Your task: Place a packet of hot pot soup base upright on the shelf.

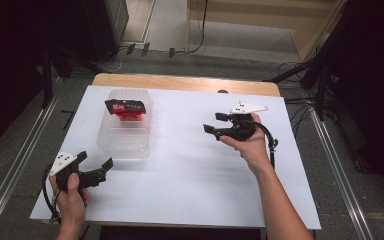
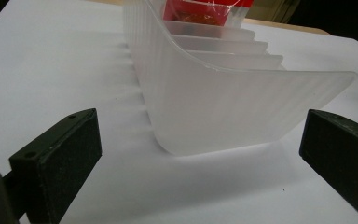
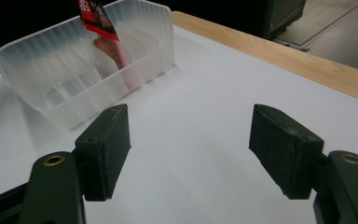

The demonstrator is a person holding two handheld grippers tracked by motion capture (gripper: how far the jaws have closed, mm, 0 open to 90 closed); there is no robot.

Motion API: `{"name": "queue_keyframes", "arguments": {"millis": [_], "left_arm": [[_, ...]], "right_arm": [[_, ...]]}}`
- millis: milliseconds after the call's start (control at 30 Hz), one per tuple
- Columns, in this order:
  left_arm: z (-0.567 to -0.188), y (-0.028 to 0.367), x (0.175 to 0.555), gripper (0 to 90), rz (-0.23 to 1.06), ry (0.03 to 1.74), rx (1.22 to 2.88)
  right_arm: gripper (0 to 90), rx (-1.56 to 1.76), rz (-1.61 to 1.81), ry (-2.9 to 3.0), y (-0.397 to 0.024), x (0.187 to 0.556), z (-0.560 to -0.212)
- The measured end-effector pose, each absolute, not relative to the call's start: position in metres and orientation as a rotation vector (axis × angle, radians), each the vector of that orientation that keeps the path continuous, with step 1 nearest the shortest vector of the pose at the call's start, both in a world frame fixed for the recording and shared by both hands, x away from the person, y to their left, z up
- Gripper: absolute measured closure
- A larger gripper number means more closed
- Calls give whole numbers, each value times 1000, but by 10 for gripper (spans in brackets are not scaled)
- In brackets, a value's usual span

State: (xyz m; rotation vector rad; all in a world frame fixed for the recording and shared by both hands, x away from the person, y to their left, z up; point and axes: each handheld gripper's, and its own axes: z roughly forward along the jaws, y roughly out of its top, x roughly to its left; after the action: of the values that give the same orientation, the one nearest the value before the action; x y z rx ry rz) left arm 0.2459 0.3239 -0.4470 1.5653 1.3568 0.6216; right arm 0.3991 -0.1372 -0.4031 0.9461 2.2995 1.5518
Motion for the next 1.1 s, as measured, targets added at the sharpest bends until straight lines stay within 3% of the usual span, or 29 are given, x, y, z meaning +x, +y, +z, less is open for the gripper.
{"name": "queue_keyframes", "arguments": {"millis": [1100], "left_arm": [[-448, 321, 244, 0, 646, 1335, 1583]], "right_arm": [[255, 1082, 1547, 2178, -221, 335, -437]]}}
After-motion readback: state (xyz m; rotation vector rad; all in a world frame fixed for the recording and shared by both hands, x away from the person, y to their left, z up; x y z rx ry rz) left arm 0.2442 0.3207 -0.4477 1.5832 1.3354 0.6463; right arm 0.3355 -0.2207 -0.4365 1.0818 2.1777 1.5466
